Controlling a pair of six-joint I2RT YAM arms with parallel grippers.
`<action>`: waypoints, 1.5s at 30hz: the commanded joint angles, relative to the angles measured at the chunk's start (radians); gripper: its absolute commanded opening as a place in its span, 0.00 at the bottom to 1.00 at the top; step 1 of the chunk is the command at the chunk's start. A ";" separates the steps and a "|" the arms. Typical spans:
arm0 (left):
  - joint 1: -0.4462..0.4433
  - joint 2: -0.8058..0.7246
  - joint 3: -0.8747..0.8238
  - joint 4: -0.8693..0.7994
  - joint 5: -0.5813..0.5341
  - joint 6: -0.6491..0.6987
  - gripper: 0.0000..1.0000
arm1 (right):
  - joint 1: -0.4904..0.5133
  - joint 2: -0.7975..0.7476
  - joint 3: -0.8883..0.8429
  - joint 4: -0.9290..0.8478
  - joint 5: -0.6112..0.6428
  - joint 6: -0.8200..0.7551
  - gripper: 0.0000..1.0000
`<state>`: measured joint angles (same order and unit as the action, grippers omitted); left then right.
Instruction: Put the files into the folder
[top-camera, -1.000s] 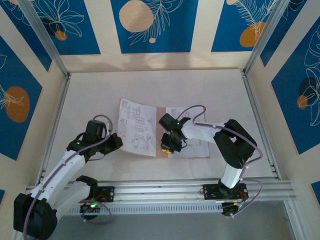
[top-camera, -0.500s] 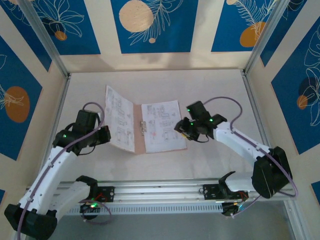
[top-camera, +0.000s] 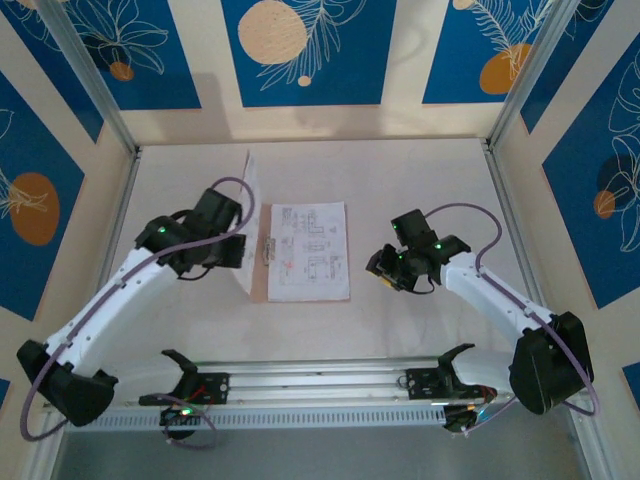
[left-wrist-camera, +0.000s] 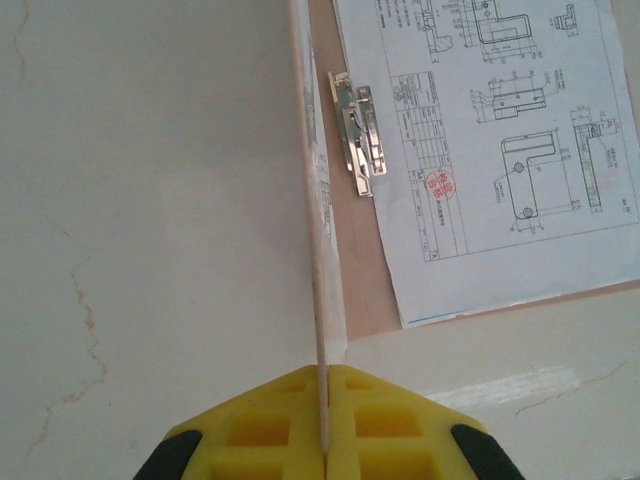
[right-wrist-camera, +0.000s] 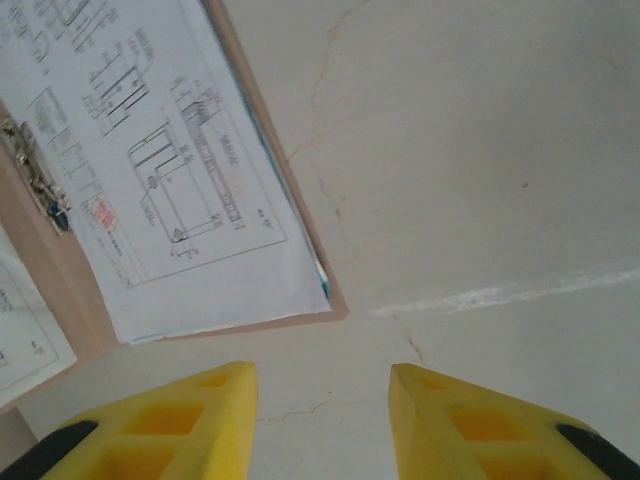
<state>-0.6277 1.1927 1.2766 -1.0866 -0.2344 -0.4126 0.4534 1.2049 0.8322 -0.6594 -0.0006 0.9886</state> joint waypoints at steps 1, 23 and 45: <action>-0.104 0.050 0.048 -0.034 -0.126 -0.074 0.09 | 0.026 -0.052 0.031 0.007 -0.029 -0.062 0.40; -0.312 0.330 -0.015 0.520 0.176 -0.350 0.29 | -0.074 -0.729 -0.227 0.064 0.020 -0.001 0.47; -0.201 -0.021 -0.459 0.885 0.322 -0.535 1.00 | -0.127 -0.552 0.049 -0.209 0.459 -0.160 0.99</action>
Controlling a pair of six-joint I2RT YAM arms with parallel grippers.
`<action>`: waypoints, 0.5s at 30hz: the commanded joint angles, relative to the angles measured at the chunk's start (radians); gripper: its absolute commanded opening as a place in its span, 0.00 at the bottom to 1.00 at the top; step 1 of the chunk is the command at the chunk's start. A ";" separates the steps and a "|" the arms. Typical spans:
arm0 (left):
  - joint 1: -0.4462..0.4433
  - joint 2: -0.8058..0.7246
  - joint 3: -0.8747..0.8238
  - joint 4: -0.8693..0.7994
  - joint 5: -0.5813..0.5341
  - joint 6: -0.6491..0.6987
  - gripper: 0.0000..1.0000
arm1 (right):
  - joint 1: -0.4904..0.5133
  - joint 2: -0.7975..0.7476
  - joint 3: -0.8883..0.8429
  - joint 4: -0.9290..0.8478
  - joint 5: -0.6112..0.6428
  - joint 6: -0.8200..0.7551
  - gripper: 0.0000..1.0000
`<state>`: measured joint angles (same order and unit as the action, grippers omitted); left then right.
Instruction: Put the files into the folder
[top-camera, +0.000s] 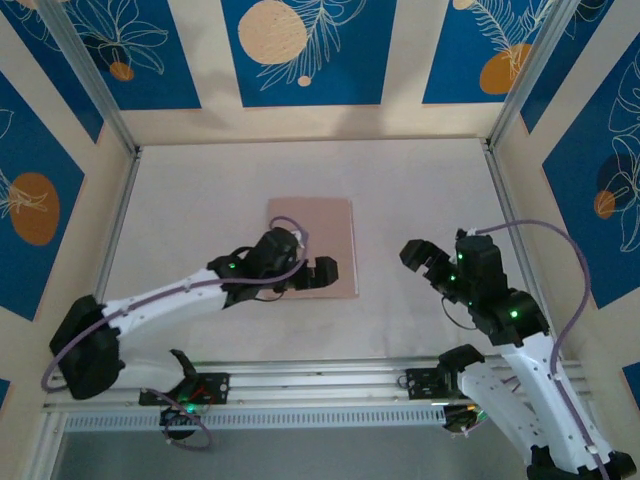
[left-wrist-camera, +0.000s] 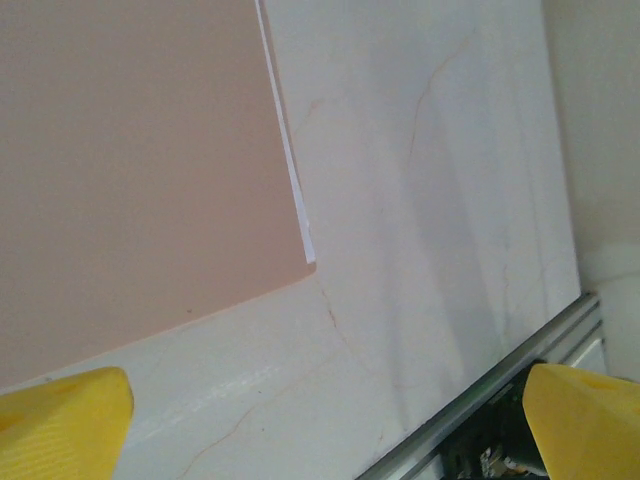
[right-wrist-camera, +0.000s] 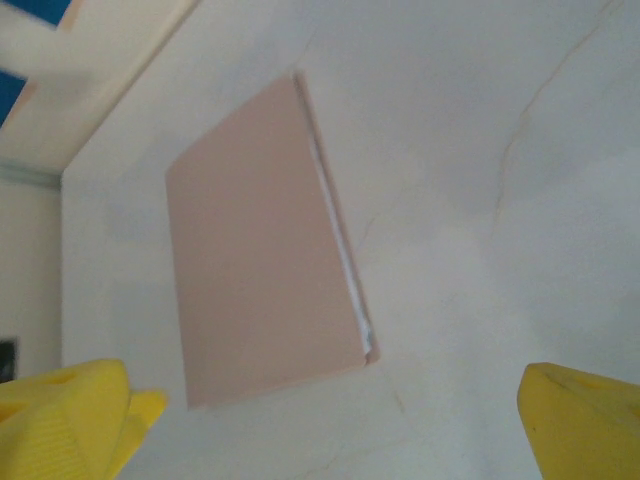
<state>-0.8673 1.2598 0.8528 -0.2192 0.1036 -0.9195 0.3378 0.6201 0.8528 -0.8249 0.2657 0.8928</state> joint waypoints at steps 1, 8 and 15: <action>0.059 -0.126 -0.048 -0.018 -0.034 -0.024 1.00 | -0.024 0.041 -0.003 0.063 0.180 -0.180 0.99; 0.118 -0.306 -0.004 -0.478 -0.406 0.050 1.00 | -0.210 0.183 -0.347 0.768 0.021 -0.594 0.99; 0.146 -0.374 -0.079 -0.588 -0.560 0.109 1.00 | -0.270 0.521 -0.537 1.371 0.001 -0.703 0.99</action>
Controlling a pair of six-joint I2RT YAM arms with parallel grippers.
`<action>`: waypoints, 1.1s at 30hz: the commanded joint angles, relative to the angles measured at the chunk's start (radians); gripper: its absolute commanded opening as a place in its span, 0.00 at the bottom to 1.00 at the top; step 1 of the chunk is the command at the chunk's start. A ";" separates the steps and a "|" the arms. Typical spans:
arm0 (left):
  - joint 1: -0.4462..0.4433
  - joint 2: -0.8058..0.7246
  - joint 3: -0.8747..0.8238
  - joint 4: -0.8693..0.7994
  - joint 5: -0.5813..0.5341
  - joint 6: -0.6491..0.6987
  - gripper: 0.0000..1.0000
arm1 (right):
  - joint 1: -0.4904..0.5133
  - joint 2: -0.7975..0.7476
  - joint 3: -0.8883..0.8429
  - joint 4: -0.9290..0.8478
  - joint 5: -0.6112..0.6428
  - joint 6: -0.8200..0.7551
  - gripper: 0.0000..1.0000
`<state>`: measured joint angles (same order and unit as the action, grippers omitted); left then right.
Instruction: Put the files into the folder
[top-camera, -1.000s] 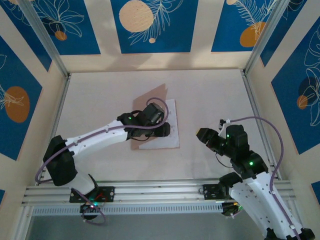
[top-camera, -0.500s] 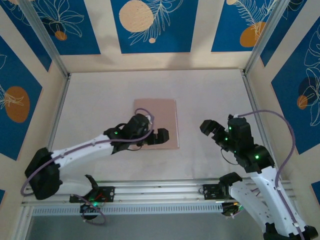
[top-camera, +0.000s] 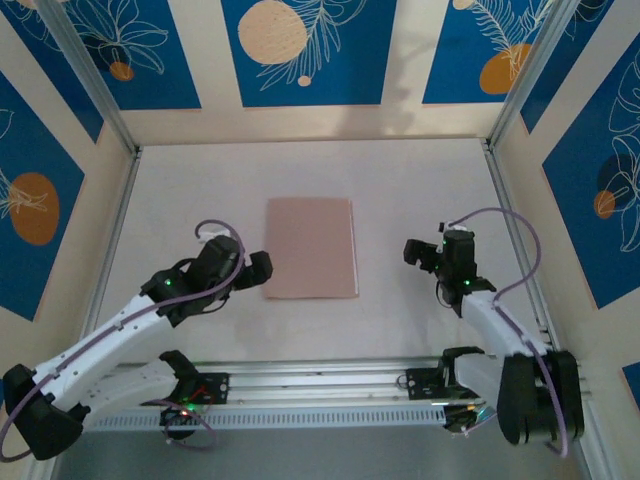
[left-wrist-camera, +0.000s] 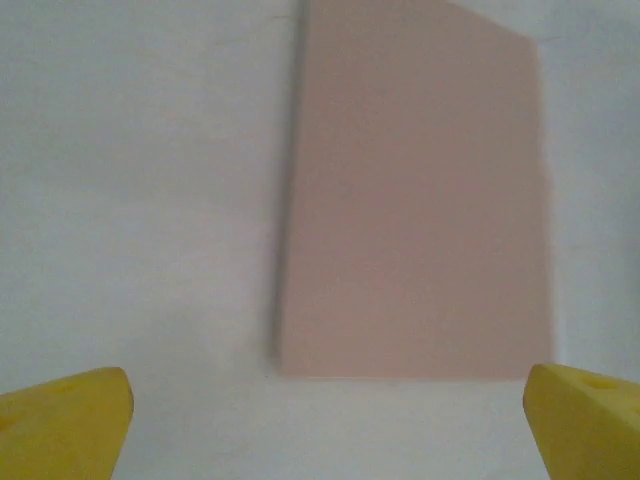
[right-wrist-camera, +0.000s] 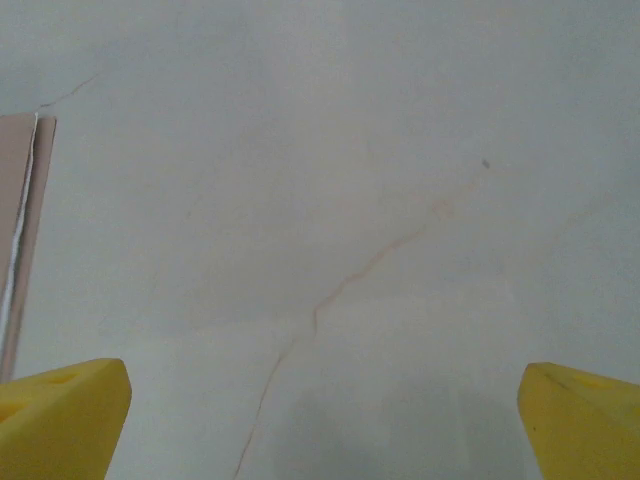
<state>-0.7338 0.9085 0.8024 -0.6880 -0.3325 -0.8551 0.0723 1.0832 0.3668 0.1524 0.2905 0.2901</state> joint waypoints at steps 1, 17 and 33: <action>0.014 -0.026 -0.034 -0.137 -0.148 0.053 1.00 | -0.012 0.109 -0.058 0.458 -0.023 -0.100 0.99; 0.051 -0.090 -0.163 -0.072 -0.386 0.239 1.00 | -0.032 0.446 -0.017 0.798 -0.103 -0.202 0.99; 0.443 0.036 -0.398 0.857 -0.168 0.828 1.00 | -0.058 0.440 0.040 0.674 -0.130 -0.178 0.99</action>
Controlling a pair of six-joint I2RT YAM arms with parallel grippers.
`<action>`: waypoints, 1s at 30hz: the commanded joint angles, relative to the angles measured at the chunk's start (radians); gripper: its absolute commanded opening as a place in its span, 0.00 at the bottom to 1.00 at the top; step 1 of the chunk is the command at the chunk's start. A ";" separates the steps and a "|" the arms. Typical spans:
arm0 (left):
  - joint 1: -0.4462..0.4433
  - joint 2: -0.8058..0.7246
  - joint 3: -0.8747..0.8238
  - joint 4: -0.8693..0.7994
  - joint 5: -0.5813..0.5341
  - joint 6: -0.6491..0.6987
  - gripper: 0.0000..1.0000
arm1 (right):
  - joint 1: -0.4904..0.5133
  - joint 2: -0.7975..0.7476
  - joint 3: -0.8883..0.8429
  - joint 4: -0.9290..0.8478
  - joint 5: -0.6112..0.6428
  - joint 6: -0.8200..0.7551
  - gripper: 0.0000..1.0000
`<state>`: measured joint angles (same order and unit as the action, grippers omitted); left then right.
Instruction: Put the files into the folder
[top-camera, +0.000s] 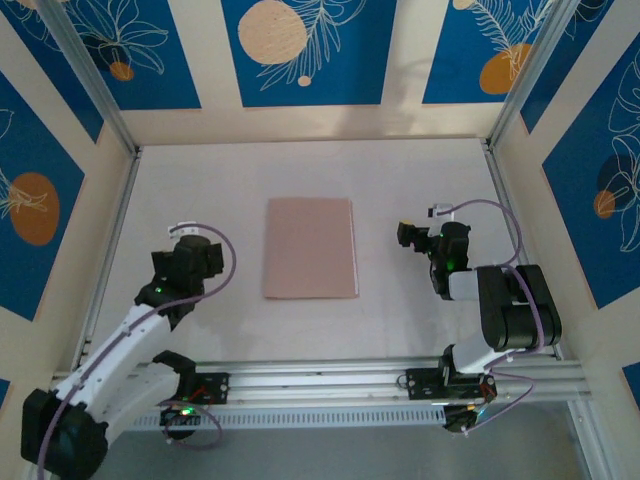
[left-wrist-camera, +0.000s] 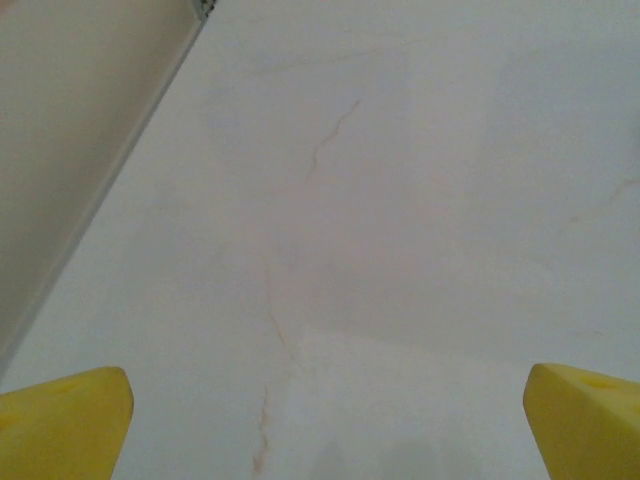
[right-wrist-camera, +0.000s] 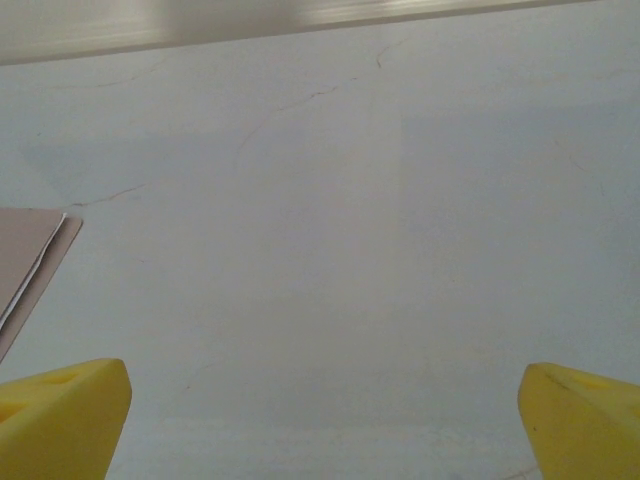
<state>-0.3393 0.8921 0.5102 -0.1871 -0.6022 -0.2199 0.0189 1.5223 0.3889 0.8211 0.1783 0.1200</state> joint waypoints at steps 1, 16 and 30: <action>0.064 0.098 -0.176 0.553 0.119 0.247 1.00 | -0.005 0.000 0.016 0.005 -0.019 -0.008 0.99; 0.138 0.731 -0.328 1.575 0.293 0.350 1.00 | -0.006 -0.001 0.016 0.005 -0.019 -0.008 0.99; 0.266 0.670 -0.164 1.173 0.395 0.218 1.00 | -0.005 0.000 0.018 0.006 -0.018 -0.008 0.99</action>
<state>-0.1032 1.5845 0.3134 1.1019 -0.2714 0.0513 0.0181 1.5223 0.3893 0.8192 0.1745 0.1200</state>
